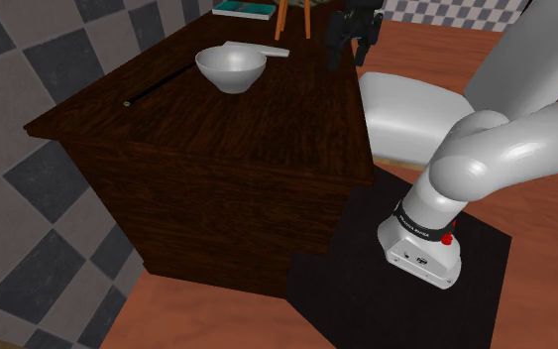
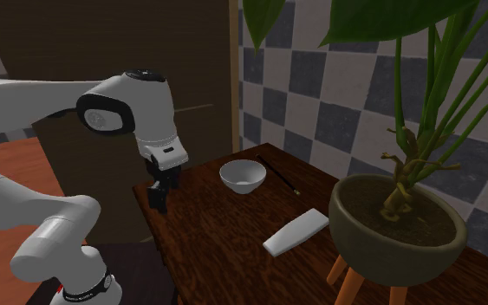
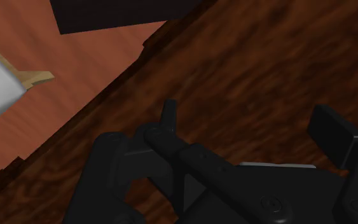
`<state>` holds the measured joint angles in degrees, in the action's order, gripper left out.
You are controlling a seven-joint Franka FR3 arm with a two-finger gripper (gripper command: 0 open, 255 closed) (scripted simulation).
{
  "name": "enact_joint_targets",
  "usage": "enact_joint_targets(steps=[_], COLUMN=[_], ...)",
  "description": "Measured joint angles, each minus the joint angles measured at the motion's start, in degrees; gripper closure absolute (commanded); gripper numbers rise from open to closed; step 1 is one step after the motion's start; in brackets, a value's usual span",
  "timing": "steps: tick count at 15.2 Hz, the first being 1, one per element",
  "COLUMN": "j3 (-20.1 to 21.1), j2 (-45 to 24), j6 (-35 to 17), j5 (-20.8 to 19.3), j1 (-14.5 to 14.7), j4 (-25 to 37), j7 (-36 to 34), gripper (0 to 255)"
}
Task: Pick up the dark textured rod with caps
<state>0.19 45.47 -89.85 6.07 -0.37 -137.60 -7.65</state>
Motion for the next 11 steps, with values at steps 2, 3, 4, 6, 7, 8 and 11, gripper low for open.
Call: enact_joint_targets(steps=[2, 3, 4, 6, 7, 8, 11], j3=[0.8, 2.1, 3.6, 6.7, 8.2, 10.1, 14.9], j2=[-0.5, -1.2, -2.2, -4.2, -5.9, -7.3, -12.1], j6=[-0.5, -1.1, -1.7, -3.5, -4.4, -5.4, -7.6], j5=[0.4, 1.0, 1.7, 2.9, 3.3, 3.9, 4.4], j1=[-0.1, -0.1, -0.3, -0.7, -1.0, -1.2, -2.3], j4=[0.3, 0.6, 1.4, 2.4, 3.5, 4.4, 8.2], j7=[-1.2, -3.3, -5.8, -11.0, -13.6, -16.7, -25.3], gripper=[0, 0, 0, 0, 0, 0, 0])
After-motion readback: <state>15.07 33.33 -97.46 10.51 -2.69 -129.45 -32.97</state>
